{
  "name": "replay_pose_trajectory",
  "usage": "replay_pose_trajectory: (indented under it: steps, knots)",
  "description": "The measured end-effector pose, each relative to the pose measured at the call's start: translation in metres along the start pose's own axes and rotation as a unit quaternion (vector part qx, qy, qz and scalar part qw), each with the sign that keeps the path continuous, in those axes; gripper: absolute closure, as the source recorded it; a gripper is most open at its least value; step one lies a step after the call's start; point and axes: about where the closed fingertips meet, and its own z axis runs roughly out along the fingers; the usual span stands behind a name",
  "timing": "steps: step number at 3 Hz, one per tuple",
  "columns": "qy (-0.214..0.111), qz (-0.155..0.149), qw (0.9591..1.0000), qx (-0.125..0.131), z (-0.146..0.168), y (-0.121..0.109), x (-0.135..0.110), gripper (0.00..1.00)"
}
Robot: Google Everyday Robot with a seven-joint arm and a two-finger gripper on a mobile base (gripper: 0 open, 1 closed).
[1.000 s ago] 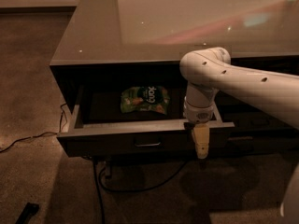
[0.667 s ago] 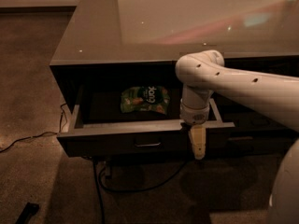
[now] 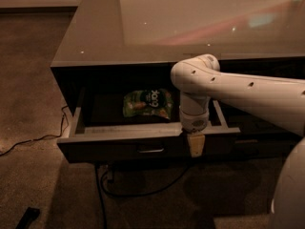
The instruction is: Open top drawer
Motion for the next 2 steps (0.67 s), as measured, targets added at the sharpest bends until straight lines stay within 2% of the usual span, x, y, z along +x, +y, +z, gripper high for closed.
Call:
replay_pose_trajectory:
  steps: [1, 2]
  knots:
    - [0.023, 0.007, 0.9997, 0.007, -0.012, 0.012, -0.001, 0.65]
    - [0.034, 0.009, 0.9994, 0.008, -0.022, 0.024, -0.003, 0.62]
